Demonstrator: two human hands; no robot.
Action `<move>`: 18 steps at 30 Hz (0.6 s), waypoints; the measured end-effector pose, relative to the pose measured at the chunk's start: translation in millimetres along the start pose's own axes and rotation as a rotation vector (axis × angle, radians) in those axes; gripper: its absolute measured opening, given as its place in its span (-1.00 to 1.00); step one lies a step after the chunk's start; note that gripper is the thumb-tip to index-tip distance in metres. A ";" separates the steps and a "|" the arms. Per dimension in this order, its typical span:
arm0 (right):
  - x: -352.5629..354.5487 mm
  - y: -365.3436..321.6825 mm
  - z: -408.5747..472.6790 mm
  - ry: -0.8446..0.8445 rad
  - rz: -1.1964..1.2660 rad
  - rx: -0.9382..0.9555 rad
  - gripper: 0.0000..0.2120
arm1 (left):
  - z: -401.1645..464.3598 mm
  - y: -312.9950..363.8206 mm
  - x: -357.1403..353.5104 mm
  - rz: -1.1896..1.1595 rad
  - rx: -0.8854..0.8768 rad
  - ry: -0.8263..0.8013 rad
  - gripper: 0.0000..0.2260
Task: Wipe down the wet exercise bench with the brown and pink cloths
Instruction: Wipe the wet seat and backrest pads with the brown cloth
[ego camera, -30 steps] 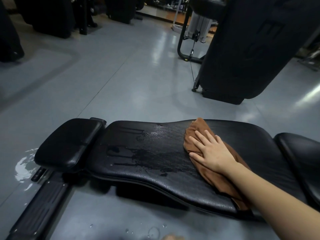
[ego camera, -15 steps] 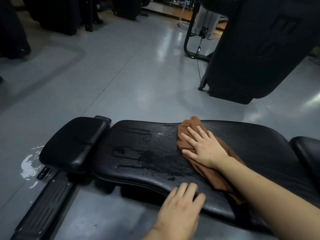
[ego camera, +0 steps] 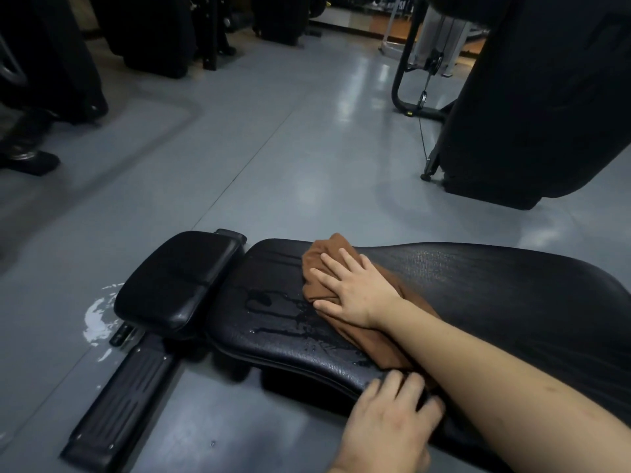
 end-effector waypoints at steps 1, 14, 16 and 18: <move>0.5 1.8 -1.8 0.008 -0.003 0.008 -0.10 | -0.1 0.5 -0.4 0.004 -0.005 -0.005 -0.61; -10.5 87.7 -91.2 0.018 -0.072 -0.141 -0.06 | -6.5 -8.0 7.0 0.034 0.023 0.090 -0.84; -10.1 88.7 -93.3 0.003 -0.065 -0.155 -0.05 | -6.5 -31.4 9.6 -0.023 0.112 0.103 -0.91; -10.2 87.0 -88.4 -0.012 -0.062 -0.167 -0.04 | -1.9 -57.2 8.1 -0.125 0.208 0.113 -0.93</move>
Point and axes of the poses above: each hand's wrist, its own z-axis towards the middle knuckle, its own x-axis out of the back of the hand, y = z × x, the point moved 9 cm from there along z, towards the middle knuckle
